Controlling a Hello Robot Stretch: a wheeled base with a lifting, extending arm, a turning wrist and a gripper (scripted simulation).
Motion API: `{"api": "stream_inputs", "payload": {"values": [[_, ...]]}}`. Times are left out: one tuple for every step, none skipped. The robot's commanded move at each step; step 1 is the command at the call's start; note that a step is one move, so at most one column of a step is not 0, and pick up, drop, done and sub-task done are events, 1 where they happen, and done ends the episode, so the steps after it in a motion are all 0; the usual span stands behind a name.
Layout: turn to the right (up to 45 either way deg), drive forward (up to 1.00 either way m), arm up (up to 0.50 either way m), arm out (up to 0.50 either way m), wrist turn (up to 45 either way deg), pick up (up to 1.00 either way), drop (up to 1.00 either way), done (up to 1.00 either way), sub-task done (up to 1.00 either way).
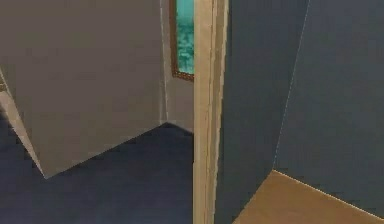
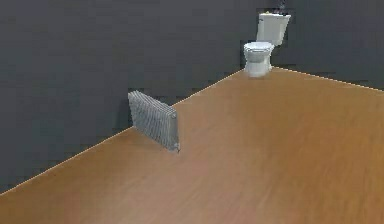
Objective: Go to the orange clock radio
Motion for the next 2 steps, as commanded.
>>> {"api": "stream_inputs", "payload": {"values": [[-39.0,0.00,0.00,0.00,0.0,0.00,0.00,0.00,0.00],[0.0,1.00,0.00,0.00,0.0,0.00,0.00,0.00,0.00]]}}
